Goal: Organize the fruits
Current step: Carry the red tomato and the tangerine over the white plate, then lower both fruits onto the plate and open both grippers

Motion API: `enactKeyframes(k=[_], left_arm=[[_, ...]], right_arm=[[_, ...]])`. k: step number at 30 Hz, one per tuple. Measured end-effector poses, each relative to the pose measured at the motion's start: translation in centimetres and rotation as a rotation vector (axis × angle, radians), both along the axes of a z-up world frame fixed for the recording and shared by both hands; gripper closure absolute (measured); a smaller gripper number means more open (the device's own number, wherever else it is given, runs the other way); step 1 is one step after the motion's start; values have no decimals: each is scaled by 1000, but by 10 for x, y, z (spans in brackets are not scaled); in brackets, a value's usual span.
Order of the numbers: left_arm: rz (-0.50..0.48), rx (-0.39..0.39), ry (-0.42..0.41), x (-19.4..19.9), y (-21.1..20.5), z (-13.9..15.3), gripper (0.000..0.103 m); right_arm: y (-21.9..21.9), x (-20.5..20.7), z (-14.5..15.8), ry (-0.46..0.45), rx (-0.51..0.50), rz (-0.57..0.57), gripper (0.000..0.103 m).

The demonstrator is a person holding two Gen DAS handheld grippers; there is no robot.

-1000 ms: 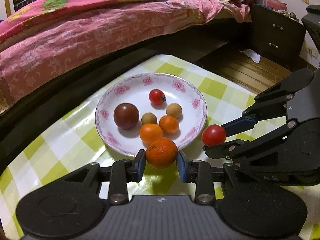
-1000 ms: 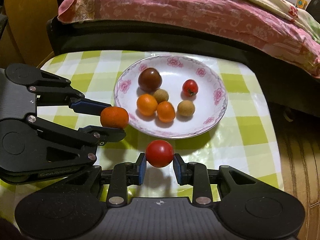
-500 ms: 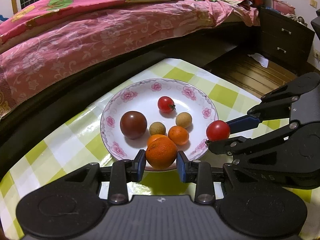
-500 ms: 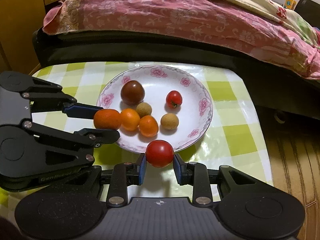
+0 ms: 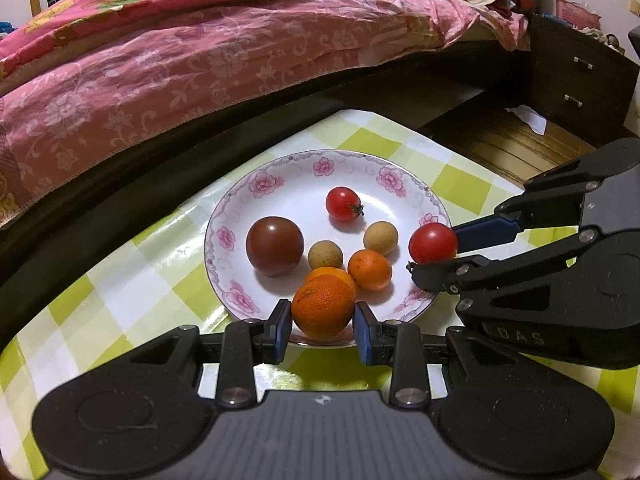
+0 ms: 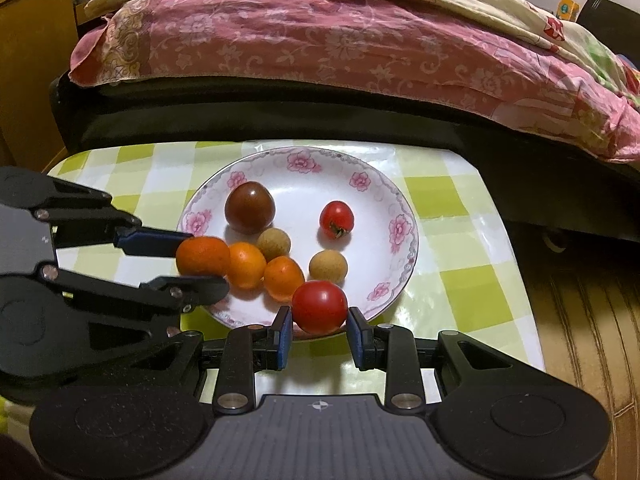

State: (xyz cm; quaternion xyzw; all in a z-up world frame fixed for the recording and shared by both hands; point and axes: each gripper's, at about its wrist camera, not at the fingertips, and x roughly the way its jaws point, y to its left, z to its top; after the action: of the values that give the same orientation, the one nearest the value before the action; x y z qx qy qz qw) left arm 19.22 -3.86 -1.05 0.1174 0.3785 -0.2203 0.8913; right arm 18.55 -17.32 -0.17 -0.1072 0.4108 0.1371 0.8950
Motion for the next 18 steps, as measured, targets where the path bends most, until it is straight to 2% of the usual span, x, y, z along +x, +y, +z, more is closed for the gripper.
enactKeyframes(k=[18], left_arm=[[37, -6, 6, 13, 1, -8, 63]], right_arm=[[-2, 12, -9, -28, 35, -11, 78]])
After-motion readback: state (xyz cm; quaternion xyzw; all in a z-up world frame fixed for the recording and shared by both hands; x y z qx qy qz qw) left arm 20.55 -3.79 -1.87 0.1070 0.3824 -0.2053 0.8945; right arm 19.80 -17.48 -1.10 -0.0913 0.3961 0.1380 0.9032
